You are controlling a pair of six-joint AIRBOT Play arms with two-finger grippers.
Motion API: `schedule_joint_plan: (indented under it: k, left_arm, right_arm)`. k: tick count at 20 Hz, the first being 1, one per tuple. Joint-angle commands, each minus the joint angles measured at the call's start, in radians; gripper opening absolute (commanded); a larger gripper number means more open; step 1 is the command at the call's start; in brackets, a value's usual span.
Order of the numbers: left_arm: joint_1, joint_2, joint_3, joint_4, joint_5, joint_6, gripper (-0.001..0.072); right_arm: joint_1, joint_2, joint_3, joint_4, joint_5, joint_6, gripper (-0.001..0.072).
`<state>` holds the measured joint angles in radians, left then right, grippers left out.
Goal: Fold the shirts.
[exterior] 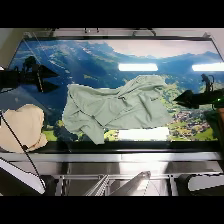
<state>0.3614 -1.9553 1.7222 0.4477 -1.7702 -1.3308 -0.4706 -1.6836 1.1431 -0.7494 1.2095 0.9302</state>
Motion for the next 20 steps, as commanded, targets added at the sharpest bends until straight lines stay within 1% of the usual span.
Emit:
schedule_joint_plan:
  k: [1,7,11,12,13,14,15,16,18,20]
  left_arm:
    - [-0.026,0.090,-0.102,0.167,-0.042,-0.037,0.0698]
    - [-0.060,0.324,-0.431,0.443,-0.011,0.007,0.0699]
    - [-0.042,0.485,-0.628,0.558,0.064,0.023,0.0699]
    - [-0.034,0.522,-0.668,0.586,0.095,0.025,0.0699]
    - [-0.026,0.558,-0.711,0.610,0.139,0.024,0.0699]
    - [-0.018,0.589,-0.753,0.613,0.192,0.024,0.0699]
    - [-0.018,0.621,-0.801,0.612,0.254,0.024,0.0699]
    - [-0.018,0.646,-0.848,0.612,0.323,0.024,0.0700]
    - [-0.028,0.659,-0.916,0.606,0.431,0.024,0.0699]
    - [-0.027,0.626,-0.966,0.598,0.517,0.023,0.0698]
  right_arm:
    - [0.018,-0.015,-0.048,-0.067,0.023,-0.042,0.0388]
    - [0.152,-0.032,-0.077,-0.068,0.022,-0.057,0.0387]
    - [0.200,-0.033,-0.080,-0.067,0.035,-0.069,0.0385]
    - [0.197,-0.033,-0.080,-0.067,0.042,-0.071,0.0383]
    - [0.193,-0.033,-0.080,-0.071,0.046,-0.071,0.0357]
    - [0.187,-0.033,-0.081,-0.070,0.049,-0.071,0.0313]
    - [0.183,-0.033,-0.081,-0.069,0.054,-0.071,0.0253]
    - [0.183,-0.033,-0.081,-0.070,0.056,-0.070,0.0224]
    - [0.183,-0.033,-0.081,-0.069,0.058,-0.066,0.0223]
    - [0.183,-0.033,-0.081,-0.065,0.060,-0.067,0.0224]
